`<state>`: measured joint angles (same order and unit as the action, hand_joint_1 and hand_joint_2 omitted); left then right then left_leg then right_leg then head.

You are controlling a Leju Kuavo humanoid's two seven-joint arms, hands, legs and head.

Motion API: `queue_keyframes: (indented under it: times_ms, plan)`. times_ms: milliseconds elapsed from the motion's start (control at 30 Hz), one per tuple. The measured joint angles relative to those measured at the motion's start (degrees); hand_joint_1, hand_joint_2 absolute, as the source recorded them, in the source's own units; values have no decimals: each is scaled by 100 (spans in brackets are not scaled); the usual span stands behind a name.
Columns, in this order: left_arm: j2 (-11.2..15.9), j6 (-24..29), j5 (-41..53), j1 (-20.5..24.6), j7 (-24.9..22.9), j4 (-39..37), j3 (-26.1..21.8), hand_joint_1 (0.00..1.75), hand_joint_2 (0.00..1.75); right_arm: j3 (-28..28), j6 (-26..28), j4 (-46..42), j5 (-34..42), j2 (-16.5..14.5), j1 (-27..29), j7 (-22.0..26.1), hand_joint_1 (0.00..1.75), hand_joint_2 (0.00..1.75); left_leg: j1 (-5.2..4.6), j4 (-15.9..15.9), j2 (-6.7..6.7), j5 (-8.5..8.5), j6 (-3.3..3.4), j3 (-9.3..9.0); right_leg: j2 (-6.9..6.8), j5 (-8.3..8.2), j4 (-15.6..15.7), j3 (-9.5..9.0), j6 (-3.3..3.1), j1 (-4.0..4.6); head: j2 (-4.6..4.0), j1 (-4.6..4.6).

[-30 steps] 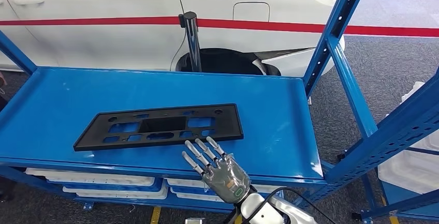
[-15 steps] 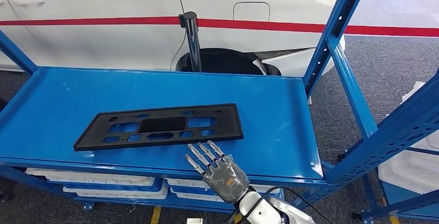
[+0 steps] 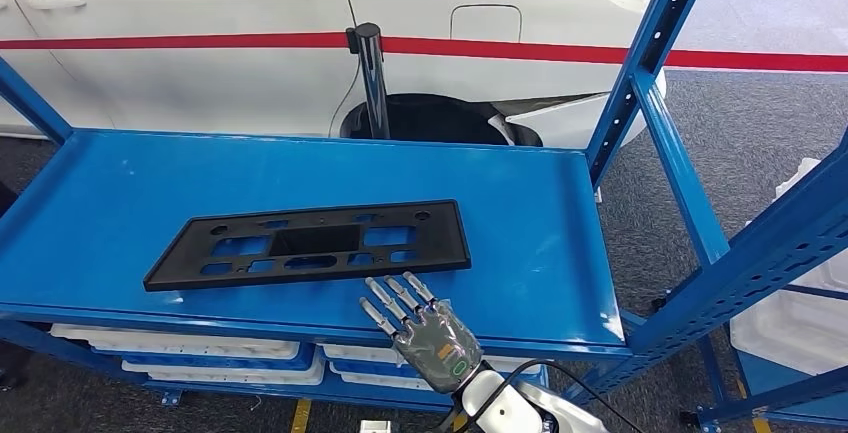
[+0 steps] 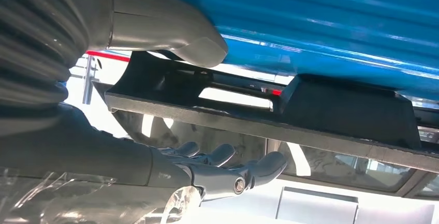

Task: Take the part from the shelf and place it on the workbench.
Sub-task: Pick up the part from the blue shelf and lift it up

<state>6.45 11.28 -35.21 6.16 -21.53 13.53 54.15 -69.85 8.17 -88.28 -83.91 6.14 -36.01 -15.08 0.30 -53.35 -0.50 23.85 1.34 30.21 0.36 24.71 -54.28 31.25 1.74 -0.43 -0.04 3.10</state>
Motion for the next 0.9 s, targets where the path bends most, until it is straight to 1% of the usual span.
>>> queue_keyframes:
  times_ms: [233,533,667,900]
  plan:
    - [6,-126,57,-20,-15,0,-108,0,0,0,184,50,38,-16,-16,25,0,175,1,0,0,0,0,1,0,0,0,1,0,0,0,0]
    - [-32,-146,139,-34,91,0,-117,0,0,69,490,173,87,-75,-82,-261,0,175,1,0,0,0,0,2,0,0,0,3,0,0,0,-1]
    - [-54,-127,226,-40,309,0,-116,0,0,191,621,268,126,-74,-82,-361,0,175,1,0,1,0,0,2,0,0,0,4,0,0,0,-1]
    - [-74,-64,298,-45,726,0,-113,0,0,343,633,402,116,-49,-80,-353,0,175,1,0,1,0,0,2,0,0,0,5,0,0,0,0]
